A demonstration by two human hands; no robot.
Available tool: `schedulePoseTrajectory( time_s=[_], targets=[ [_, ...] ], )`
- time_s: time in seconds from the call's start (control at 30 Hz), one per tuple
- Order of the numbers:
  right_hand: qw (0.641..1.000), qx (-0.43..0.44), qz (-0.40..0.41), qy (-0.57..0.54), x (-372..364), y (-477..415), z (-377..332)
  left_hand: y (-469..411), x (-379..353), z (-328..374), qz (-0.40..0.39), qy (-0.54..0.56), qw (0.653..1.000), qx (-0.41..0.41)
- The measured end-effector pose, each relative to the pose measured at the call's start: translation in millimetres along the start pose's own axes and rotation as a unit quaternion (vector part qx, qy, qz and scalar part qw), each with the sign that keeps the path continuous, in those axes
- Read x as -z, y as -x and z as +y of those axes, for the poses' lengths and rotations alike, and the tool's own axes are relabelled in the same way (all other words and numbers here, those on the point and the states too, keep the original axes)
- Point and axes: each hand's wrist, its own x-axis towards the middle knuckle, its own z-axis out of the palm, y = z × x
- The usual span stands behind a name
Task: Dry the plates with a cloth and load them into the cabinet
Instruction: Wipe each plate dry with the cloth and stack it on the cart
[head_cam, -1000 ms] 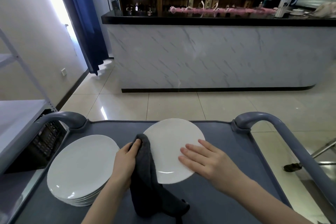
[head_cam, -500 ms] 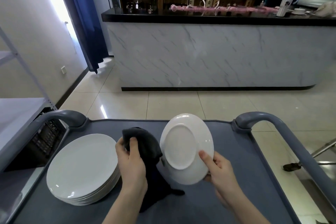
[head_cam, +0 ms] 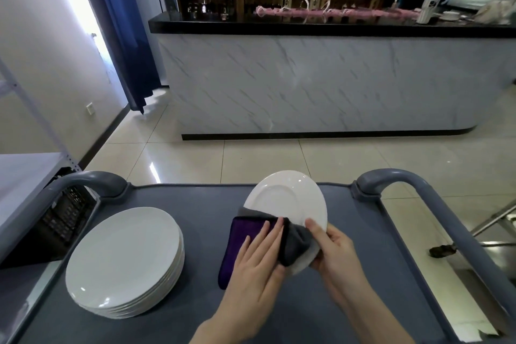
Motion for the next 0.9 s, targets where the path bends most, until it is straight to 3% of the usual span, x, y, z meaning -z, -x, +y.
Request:
schedulePoseTrajectory(
  time_s=[0.3,0.5,0.67,0.9],
  targets=[
    [0.999,-0.033,-0.03,0.01,-4.1,17.4,15.7,-57.6,11.8,-7.7,-0.002,-0.023,0.999,0.039],
    [1.0,0.003,-0.017,0.009,1.9,13.8,1.4,-43.8,23.1,-44.1,0.058,0.091,0.985,0.131],
    [0.999,0.035,-0.011,-0.006,3.3,-2.0,-17.7,-2.1,-7.2,-30.4,0.108,0.15,0.976,0.118],
    [1.0,0.018,-0.013,0.007,-6.9,-5.3,-9.6,-18.2,-17.2,18.9,0.067,0.045,0.996,0.035]
  ],
)
